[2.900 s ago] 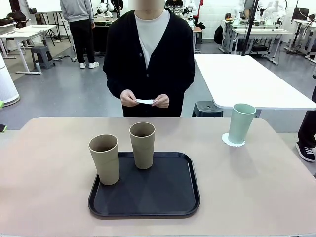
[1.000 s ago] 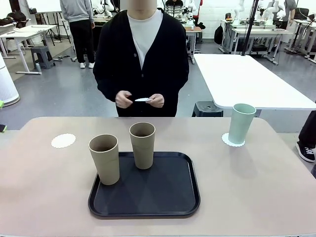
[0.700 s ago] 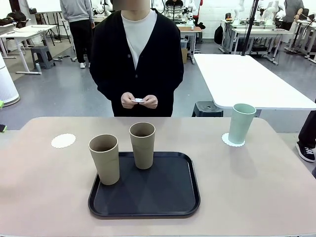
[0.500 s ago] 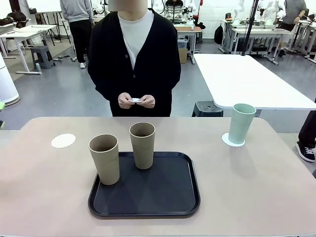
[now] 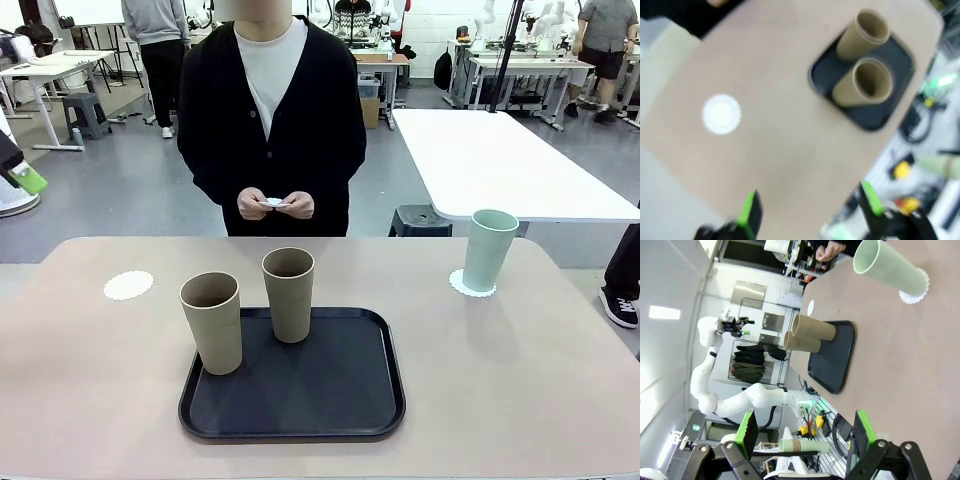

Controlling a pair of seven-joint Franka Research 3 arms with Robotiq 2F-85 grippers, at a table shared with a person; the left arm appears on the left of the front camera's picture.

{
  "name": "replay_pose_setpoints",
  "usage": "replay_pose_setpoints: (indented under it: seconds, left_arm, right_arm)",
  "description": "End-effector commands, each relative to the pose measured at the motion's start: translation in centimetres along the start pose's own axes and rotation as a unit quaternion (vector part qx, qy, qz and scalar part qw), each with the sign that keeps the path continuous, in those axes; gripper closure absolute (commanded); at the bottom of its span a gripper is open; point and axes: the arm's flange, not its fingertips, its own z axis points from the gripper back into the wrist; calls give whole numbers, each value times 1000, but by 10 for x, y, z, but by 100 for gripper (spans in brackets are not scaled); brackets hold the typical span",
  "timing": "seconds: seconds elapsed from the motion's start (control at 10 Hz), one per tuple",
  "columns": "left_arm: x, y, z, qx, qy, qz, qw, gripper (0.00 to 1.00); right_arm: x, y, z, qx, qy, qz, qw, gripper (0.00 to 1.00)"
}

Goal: Place coasters on the table and set cups on them.
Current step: Take one Reusable plastic cup from the Flat Tray and place it on a coaster set by the human.

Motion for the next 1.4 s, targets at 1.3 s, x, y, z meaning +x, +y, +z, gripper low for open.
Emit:
replay_pose_setpoints:
  seconds: [1.3]
  left_arm:
    - [25, -12, -77, -101, -31, -289, 951, 0]
  right_arm:
    - [3, 0, 0, 0, -7, -9, 1000, 0]
